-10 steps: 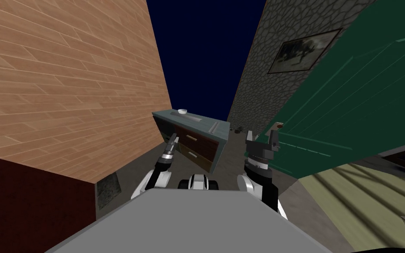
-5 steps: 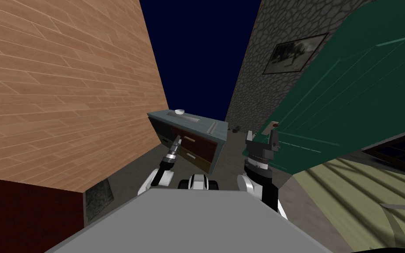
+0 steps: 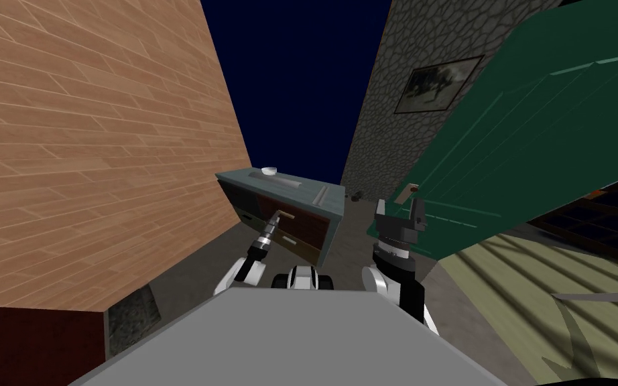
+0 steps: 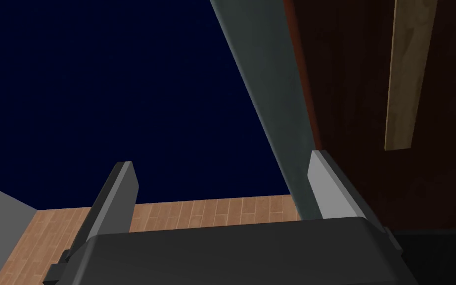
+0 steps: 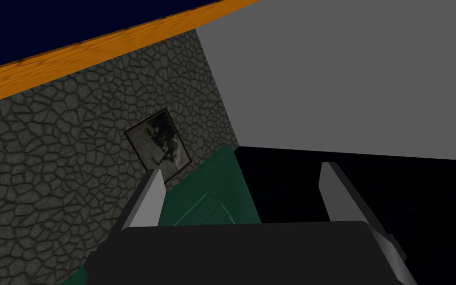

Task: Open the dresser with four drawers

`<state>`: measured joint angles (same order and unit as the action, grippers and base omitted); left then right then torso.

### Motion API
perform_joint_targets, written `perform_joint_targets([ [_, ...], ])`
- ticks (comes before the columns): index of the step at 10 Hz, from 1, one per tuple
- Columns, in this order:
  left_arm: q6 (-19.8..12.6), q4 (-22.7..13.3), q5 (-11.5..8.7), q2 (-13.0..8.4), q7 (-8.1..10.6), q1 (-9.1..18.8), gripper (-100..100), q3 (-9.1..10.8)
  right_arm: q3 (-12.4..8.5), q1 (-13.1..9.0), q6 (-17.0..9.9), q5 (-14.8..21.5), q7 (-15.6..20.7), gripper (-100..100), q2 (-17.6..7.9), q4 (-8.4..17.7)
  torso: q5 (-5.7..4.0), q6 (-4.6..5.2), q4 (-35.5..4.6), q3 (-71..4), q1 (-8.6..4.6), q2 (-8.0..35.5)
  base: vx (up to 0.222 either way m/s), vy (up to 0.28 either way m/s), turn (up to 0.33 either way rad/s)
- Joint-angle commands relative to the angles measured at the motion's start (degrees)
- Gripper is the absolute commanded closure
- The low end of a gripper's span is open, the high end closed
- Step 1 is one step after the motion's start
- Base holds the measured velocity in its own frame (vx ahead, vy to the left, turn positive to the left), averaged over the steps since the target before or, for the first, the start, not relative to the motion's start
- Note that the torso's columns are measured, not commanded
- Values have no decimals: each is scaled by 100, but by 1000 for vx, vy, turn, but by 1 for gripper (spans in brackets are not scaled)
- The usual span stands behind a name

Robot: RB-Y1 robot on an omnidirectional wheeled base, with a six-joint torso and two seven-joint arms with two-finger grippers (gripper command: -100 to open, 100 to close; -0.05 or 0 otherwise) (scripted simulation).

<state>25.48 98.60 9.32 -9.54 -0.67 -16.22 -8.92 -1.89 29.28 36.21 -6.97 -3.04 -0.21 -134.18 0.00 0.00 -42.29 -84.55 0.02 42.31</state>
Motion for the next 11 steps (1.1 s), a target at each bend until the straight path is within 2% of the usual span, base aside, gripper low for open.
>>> perform_joint_targets([
  [1,-152,-346,75,-82,-40,162,-100,-95,0,0,0,0,0,0,0,0,0,0,1,-2,-2,-3,43,8,-95],
  [7,-467,-1127,237,-272,-109,473,-100,-306,0,0,0,0,0,0,0,0,0,0,1,-1,-2,-2,44,6,-85],
  [11,-626,-1521,318,-373,-144,630,-100,-412,0,0,0,0,0,0,0,0,-1,-1,0,0,-2,1,30,9,-70],
])
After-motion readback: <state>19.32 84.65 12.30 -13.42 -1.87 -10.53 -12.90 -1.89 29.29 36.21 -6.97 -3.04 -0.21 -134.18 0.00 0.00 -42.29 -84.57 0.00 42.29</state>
